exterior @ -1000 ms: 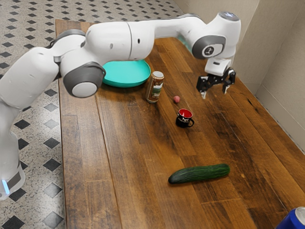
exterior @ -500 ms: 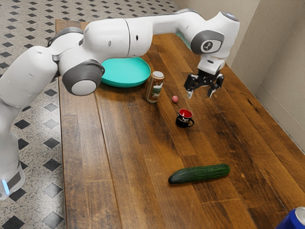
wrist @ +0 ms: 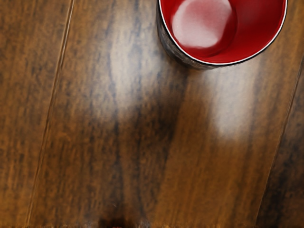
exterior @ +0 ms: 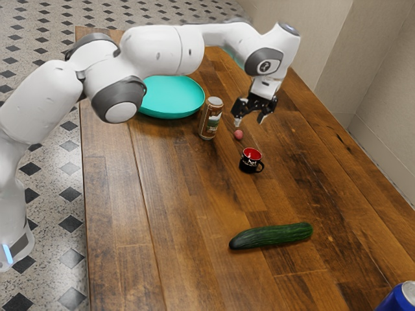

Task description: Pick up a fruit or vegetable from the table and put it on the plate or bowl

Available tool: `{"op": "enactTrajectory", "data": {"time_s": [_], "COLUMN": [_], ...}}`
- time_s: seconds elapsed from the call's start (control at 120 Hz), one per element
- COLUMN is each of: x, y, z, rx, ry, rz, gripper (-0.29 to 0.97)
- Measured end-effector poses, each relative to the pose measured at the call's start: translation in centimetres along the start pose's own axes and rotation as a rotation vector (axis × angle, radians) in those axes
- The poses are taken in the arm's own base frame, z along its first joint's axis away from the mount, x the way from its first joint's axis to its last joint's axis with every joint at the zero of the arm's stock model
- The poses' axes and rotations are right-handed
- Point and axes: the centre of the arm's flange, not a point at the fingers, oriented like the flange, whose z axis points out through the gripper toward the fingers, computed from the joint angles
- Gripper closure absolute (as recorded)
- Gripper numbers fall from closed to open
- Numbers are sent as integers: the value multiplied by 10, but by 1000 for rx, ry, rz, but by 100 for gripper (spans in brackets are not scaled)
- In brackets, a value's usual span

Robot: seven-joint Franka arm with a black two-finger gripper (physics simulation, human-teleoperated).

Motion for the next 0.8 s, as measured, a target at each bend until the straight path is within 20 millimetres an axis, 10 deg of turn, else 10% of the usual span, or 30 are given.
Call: {"op": "enactTrajectory", "data": {"time_s": [0.8], "x": [-12], "y": [-5], "z": [55], "rx": [-78], "ry": [-25], "rz": [-28], "gripper": [0]}}
